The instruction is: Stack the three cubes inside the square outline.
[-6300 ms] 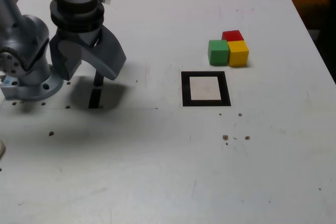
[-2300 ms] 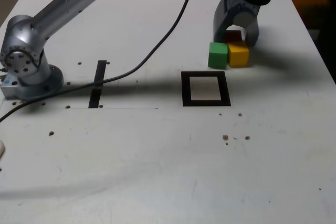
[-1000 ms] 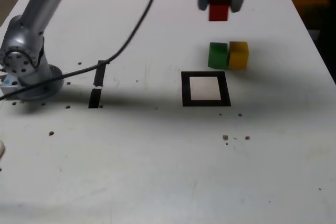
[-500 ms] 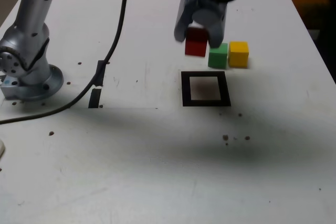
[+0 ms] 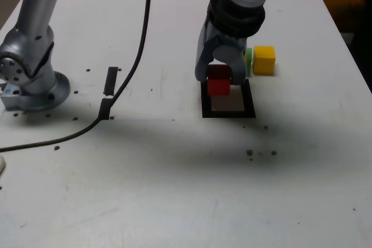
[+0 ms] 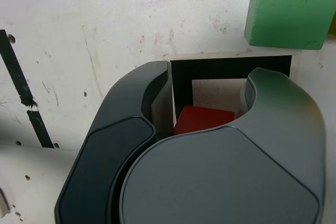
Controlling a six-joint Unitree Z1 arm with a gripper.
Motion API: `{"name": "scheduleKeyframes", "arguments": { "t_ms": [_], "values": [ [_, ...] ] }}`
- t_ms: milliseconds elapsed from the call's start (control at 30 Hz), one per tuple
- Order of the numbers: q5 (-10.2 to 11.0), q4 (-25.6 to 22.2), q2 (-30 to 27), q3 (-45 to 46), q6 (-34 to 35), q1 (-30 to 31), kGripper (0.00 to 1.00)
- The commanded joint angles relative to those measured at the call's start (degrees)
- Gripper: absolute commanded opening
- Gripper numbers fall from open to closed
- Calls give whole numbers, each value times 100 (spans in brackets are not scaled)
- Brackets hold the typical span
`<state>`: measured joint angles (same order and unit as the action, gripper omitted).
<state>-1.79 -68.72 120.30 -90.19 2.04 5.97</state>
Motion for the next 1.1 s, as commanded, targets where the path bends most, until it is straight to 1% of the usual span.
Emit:
{"name": "scheduleKeyframes", "arguments": {
  "t_ms": [0, 233, 467, 733, 933, 1067],
  "values": [
    [54, 20, 3, 23, 7, 1, 30],
    [128, 108, 138, -118, 27, 1, 30],
    [176, -16, 258, -254, 34, 1, 30],
    [190, 4, 334, -229, 56, 1, 30],
    [160, 64, 363, -159, 104, 13, 34],
    [161, 135, 352, -167, 121, 73, 42]
  ]
}}
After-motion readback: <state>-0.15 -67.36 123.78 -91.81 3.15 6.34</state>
